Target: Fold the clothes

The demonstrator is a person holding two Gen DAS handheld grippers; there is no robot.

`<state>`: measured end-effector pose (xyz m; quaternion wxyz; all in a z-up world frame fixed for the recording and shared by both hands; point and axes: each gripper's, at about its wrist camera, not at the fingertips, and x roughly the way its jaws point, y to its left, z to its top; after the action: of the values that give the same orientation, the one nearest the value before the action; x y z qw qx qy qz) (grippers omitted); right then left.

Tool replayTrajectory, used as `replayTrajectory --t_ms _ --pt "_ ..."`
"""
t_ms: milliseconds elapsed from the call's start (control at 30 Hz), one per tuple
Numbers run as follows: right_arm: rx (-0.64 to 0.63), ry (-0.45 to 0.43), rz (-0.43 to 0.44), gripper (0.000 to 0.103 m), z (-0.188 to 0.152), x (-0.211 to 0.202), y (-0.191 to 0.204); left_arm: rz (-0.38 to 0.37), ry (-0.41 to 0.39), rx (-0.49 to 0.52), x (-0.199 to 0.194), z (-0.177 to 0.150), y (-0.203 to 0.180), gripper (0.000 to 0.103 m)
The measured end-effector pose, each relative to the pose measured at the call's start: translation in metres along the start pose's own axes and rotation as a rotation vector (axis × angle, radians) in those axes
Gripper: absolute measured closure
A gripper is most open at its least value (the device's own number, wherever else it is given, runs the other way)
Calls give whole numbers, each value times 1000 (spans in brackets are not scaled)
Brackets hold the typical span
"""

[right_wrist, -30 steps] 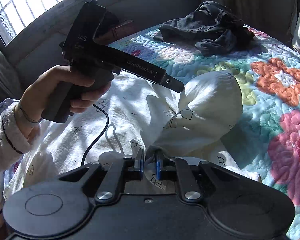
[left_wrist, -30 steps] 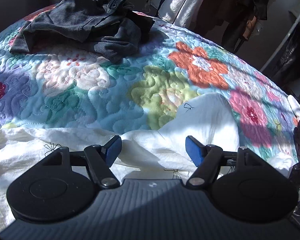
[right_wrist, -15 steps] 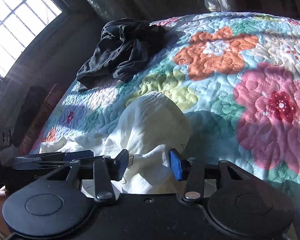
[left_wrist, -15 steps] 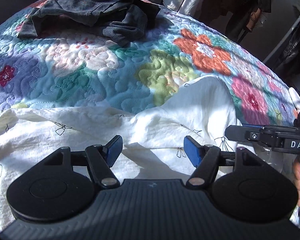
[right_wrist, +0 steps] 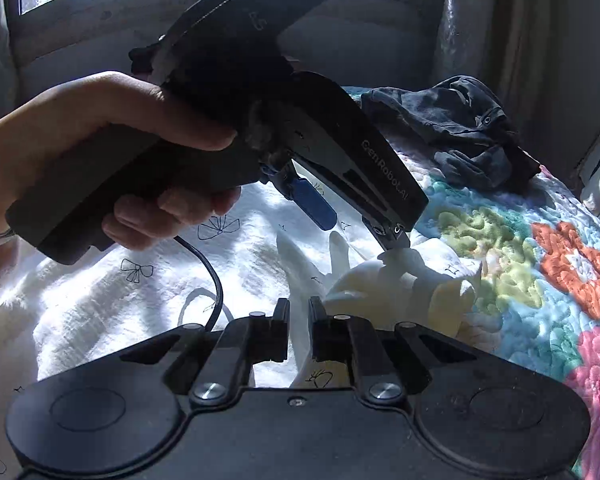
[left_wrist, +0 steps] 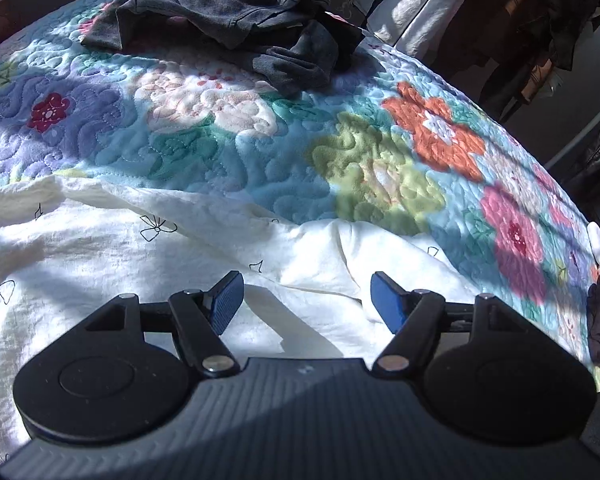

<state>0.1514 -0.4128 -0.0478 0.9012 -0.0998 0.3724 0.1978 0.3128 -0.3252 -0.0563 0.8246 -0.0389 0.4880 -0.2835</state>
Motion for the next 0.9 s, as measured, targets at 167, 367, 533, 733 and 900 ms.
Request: replayTrajectory --t_ms 167,367,533,733,900 --pt "65 15 45 91 -15 -14 5 -25 -4 51 -9 -3 0 32" --pt "534 -126 -76 52 -35 -52 -60 -9 30 104 -10 -12 -6 32" --pt "623 -105 -185 36 -25 -43 -77 -54 52 62 -17 -19 -1 32" --pt "658 -115 -169 36 -7 -4 -81 -21 42 72 -30 -21 7 33" --pt "515 -126 -140 91 20 22 -61 -8 10 22 -42 -12 31 32"
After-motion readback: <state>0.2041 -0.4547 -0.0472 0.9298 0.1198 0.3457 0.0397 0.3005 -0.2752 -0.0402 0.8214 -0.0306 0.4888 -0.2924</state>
